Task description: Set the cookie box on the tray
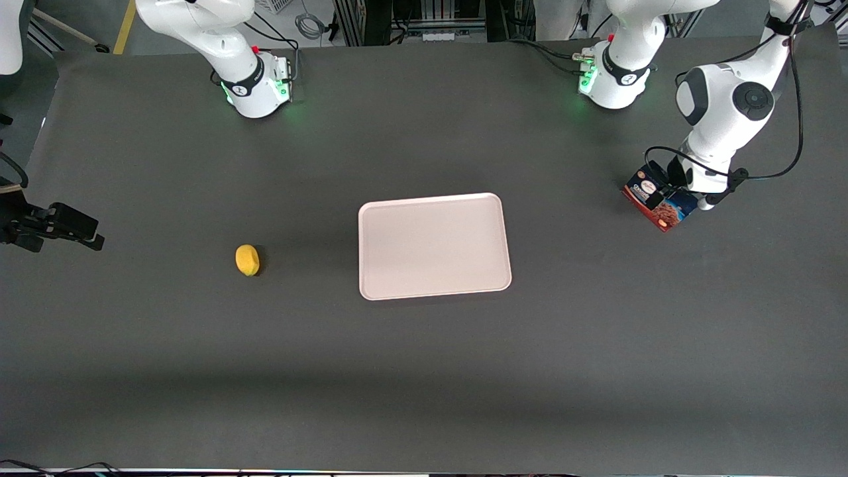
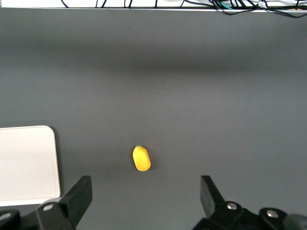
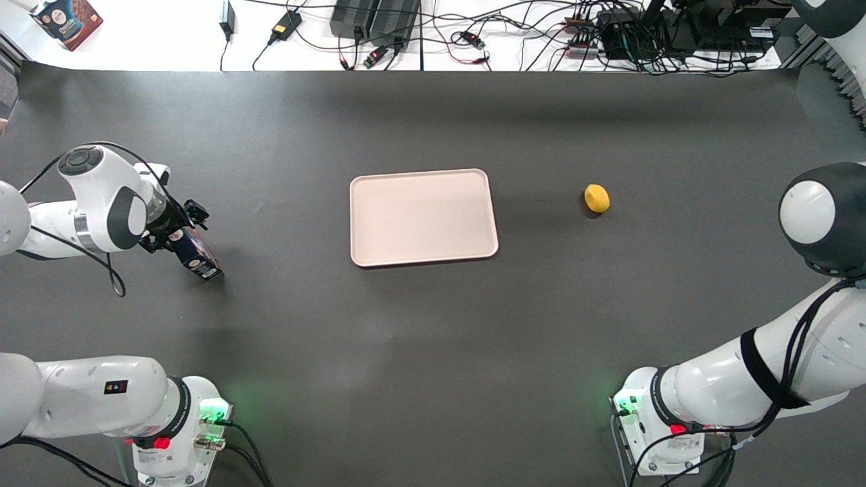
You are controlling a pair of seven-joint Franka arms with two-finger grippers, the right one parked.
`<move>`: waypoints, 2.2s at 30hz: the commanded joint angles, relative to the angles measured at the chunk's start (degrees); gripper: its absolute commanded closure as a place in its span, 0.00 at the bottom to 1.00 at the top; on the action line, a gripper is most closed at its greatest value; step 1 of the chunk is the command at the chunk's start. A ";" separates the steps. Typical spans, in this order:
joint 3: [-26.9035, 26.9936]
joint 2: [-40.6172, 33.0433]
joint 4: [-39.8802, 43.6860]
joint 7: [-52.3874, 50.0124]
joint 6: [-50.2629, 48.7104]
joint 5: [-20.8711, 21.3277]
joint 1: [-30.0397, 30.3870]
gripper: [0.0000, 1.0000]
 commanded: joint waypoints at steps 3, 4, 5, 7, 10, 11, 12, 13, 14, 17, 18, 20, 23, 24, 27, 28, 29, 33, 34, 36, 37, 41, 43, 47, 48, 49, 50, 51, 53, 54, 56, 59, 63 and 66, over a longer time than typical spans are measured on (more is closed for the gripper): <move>0.23 -1.42 -2.54 -0.35 1.89 -0.60 -0.63 0.39; 0.23 -1.42 -2.54 -0.35 1.80 -0.60 -0.63 0.42; 0.23 -1.51 -2.54 -0.35 1.72 -0.60 -0.63 0.44; 0.23 -1.51 -2.54 -0.27 1.54 -0.60 -0.63 0.52; 0.23 -1.51 -2.46 -0.18 1.45 -0.60 -0.63 0.60; 0.23 -1.51 -2.46 -0.18 1.45 -0.60 -0.63 0.66; 0.23 -1.59 -2.46 -0.27 1.37 -0.60 -0.63 0.68; 0.23 -1.59 -2.46 -0.27 1.36 -0.60 -0.63 0.68; 0.23 -1.59 -2.46 -0.18 1.36 -0.60 -0.63 0.69; 0.23 -1.68 -2.37 -0.18 1.28 -0.60 -0.63 0.72; 0.23 -1.68 -2.37 -0.18 1.28 -0.60 -0.63 0.72; 0.23 -1.68 -2.28 -0.18 1.19 -0.60 -0.63 0.73; 0.14 -1.86 -1.93 -0.18 0.32 -0.60 -0.55 0.77; 0.23 -1.95 -1.75 -0.18 -0.30 -0.60 -0.55 0.77; 0.14 -2.38 -0.88 -0.09 -2.06 -0.60 -0.46 0.77; 0.14 -2.65 -0.53 0.00 -2.76 -0.60 -0.55 0.77; 0.14 -2.91 0.09 0.00 -3.72 -0.51 -0.55 0.78; -0.12 -3.61 4.82 0.52 -11.01 -0.51 -0.63 0.79; -0.21 -3.88 6.41 0.70 -13.73 -0.51 -0.63 0.79; -0.30 -4.23 9.92 1.49 -18.65 -0.51 -0.72 0.81; -0.38 -4.23 11.59 2.27 -21.11 -0.51 -0.90 0.82; -1.00 -4.58 17.31 4.30 -27.19 -0.51 -1.51 0.83; -1.96 -4.67 19.68 4.48 -28.86 -0.51 -2.12 0.82; -4.34 -5.37 24.25 6.76 -32.47 -0.42 -2.30 0.82; -4.86 -5.46 25.39 7.55 -33.26 -0.42 -2.39 0.82; -5.48 -5.64 26.45 8.34 -33.87 -0.42 -2.57 0.82; -6.09 -5.90 27.42 9.13 -34.31 -0.42 -2.74 0.82; -6.71 -6.08 28.38 9.83 -34.67 -0.42 -3.00 0.82; -8.55 -5.99 30.84 10.19 -35.63 -0.42 -3.27 0.82; -9.52 -5.81 32.07 10.19 -36.16 -0.42 -3.53 0.82; -11.53 -5.55 33.92 9.93 -37.30 -0.42 -4.23 0.83; -15.84 -5.11 35.68 8.26 -37.75 -0.51 -4.50 0.84; -20.59 -4.23 37.35 3.26 -37.48 -0.51 -4.76 0.84; -23.05 -2.66 39.81 0.88 -37.22 -0.51 -5.64 0.84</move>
